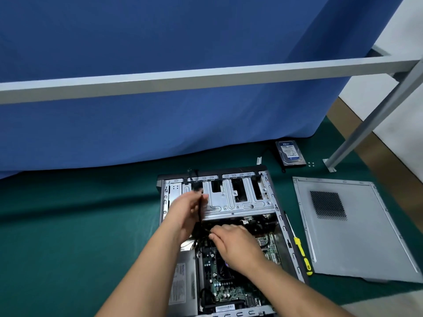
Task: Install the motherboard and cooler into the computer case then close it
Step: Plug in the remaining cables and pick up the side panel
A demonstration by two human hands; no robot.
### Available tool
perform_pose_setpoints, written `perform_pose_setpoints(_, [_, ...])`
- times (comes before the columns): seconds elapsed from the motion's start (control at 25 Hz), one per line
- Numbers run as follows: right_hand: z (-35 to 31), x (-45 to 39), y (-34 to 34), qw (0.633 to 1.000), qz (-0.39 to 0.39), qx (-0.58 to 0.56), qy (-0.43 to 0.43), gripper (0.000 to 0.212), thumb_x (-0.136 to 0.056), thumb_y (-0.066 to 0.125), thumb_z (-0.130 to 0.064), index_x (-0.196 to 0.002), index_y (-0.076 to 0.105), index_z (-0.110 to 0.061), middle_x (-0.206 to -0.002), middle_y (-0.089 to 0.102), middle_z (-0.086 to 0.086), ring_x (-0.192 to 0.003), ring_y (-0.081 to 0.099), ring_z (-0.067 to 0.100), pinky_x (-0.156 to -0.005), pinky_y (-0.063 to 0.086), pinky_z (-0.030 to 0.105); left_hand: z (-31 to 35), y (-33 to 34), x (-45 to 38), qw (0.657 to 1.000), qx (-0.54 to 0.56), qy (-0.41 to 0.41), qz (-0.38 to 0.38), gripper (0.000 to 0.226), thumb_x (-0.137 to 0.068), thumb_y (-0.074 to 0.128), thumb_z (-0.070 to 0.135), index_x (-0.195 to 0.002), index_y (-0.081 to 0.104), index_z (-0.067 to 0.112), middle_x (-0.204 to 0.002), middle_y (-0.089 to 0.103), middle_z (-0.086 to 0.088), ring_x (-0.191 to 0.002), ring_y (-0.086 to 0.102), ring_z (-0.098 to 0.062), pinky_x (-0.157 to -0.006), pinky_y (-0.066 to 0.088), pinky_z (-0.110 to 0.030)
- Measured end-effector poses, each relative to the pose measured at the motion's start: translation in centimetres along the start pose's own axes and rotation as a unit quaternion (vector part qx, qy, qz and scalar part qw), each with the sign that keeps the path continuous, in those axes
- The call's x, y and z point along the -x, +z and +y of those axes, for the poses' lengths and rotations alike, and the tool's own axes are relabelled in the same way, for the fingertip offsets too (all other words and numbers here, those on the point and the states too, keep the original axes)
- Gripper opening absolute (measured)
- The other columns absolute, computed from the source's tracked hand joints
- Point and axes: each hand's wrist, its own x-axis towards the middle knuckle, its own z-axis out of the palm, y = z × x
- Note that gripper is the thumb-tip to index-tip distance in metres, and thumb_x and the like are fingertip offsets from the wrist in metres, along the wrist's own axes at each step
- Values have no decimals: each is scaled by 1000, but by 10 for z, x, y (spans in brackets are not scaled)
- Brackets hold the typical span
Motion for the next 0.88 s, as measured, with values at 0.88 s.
perform_pose_setpoints(0.88, [8, 15, -3, 996, -36, -75, 34, 35, -107, 38, -46, -124, 62, -27, -107, 66, 0, -100, 60, 21, -84, 50, 35, 47, -3, -36, 996, 32, 47, 62, 21, -109, 35, 1, -113, 55, 3, -91, 66, -17, -52, 58, -12, -77, 59, -35])
